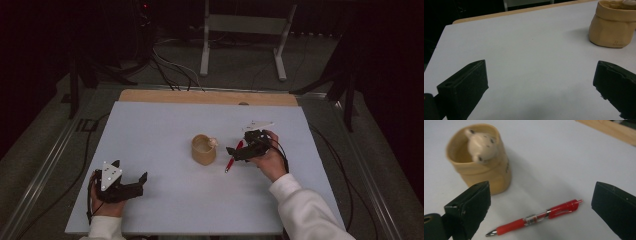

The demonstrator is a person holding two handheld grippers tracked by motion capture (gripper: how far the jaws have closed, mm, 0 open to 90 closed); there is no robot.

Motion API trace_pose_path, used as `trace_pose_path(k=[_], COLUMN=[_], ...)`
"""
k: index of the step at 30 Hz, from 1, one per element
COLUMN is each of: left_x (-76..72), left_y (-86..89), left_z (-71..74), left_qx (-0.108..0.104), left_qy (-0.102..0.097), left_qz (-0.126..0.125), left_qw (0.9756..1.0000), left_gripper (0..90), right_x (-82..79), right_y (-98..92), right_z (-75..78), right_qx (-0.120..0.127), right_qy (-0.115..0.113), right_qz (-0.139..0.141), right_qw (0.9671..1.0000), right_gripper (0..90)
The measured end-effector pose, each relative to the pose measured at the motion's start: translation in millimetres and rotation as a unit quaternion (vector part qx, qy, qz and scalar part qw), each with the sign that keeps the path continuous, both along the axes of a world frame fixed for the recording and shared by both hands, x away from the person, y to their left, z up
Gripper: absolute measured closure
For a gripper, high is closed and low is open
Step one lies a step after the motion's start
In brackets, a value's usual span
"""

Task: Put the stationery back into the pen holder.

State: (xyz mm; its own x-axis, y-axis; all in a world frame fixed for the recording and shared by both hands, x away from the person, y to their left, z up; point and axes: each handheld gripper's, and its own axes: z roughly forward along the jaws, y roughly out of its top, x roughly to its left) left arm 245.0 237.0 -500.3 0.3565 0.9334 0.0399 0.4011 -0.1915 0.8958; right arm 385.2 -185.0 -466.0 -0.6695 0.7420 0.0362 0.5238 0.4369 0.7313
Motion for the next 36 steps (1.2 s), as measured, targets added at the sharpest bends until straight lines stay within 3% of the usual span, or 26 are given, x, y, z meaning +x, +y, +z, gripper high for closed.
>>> trace_pose_path(k=[7, 17, 25, 29, 33, 36], left_x=[0.2, 0.2, 0.1, 0.0, 0.1, 0.0], left_y=[-0.1, -0.4, 0.0, 0.3, -0.1, -0.4], left_z=[-0.2, -0.1, 0.0, 0.1, 0.0, 0.0], left_qx=[-0.001, 0.001, 0.000, 0.000, 0.000, 0.000], left_qy=[0.000, 0.001, 0.000, 0.000, 0.000, 0.000], left_qz=[0.000, -0.001, -0.001, -0.001, -0.001, -0.001], left_qw=[1.0000, 1.0000, 1.0000, 1.0000, 1.0000, 1.0000], left_gripper=[0.2, 0.2, 0.2, 0.2, 0.2, 0.2], right_x=[-3.7, -19.5, -26.2, -29.8, -33.9, -36.6], right_y=[4.7, 22.0, 39.2, 40.2, 34.5, 26.6], right_z=[-11.2, -26.8, -44.8, -50.4, -48.0, -46.7], right_qx=[-0.010, -0.038, -0.087, -0.110, -0.103, -0.085], right_qy=[0.024, 0.026, 0.038, 0.043, 0.053, 0.072], right_qz=[-0.017, -0.053, -0.065, -0.076, -0.083, -0.078], right_qw=[0.9995, 0.9975, 0.9934, 0.9901, 0.9898, 0.9908], right_gripper=[2.9, 2.8, 3.2, 9.9, 18.9, 31.5])
